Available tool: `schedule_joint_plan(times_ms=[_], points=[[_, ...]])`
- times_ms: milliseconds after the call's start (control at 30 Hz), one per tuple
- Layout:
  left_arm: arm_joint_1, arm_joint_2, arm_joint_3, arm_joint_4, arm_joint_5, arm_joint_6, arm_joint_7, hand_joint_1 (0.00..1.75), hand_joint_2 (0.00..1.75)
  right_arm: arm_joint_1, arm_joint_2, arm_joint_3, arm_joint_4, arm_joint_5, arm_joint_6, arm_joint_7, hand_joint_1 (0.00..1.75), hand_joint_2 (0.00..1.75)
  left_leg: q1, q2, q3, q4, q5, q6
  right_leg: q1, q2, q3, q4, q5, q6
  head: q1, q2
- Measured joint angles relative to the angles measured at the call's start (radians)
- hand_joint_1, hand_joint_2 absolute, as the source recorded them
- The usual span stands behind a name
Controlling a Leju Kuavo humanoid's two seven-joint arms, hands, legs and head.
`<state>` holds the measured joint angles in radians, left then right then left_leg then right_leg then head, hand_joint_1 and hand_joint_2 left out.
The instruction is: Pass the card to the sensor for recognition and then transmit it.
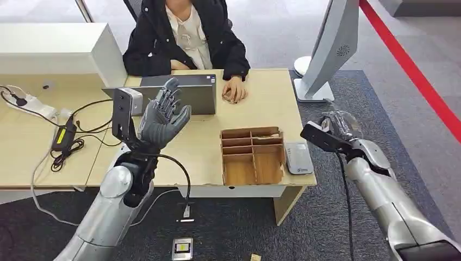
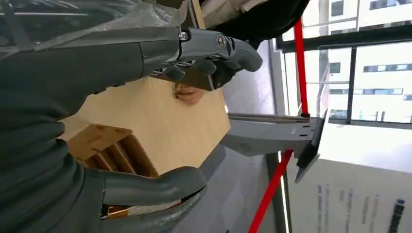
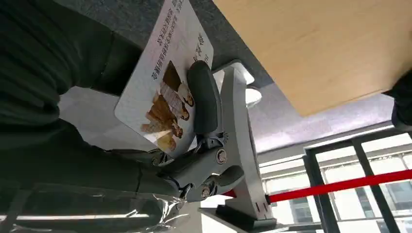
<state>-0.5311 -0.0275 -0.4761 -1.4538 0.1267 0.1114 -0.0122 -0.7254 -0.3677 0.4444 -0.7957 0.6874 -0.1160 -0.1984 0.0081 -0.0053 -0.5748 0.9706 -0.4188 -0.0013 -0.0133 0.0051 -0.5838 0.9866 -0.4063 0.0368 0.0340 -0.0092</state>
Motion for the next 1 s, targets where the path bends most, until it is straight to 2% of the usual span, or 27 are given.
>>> schedule_joint_plan(times_ms=[267,633,867,1000], points=[[0.001,0.0,0.0,-0.003,0.0,-0.019,0.0,0.0,1.75,0.059,-0.002,0.007,-0.085,0.044,0.031,0.008,1.75,1.75,0.0,0.0,0.0,0.0,0.0,0.0,0.0,0.0,0.0,0.0,0.0,0.0,0.0,0.0],[0.002,0.0,0.0,-0.011,0.0,-0.051,0.012,0.0,1.75,0.084,0.009,0.026,-0.152,0.082,0.069,0.021,1.75,1.75,0.0,0.0,0.0,0.0,0.0,0.0,0.0,0.0,0.0,0.0,0.0,0.0,0.0,0.0],[0.002,0.0,0.001,-0.017,-0.002,-0.061,0.021,0.0,1.75,0.095,0.021,0.036,-0.158,0.095,0.069,0.045,1.75,1.75,0.0,0.0,0.0,0.0,0.0,0.0,0.0,0.0,0.0,0.0,0.0,0.0,0.0,0.0],[0.002,0.0,0.004,-0.022,-0.005,-0.067,0.031,0.0,1.75,0.096,0.022,0.038,-0.134,0.09,0.034,0.045,1.75,1.75,0.0,0.0,0.0,0.0,0.0,0.0,0.0,0.0,0.0,0.0,0.0,0.0,0.0,0.0]])
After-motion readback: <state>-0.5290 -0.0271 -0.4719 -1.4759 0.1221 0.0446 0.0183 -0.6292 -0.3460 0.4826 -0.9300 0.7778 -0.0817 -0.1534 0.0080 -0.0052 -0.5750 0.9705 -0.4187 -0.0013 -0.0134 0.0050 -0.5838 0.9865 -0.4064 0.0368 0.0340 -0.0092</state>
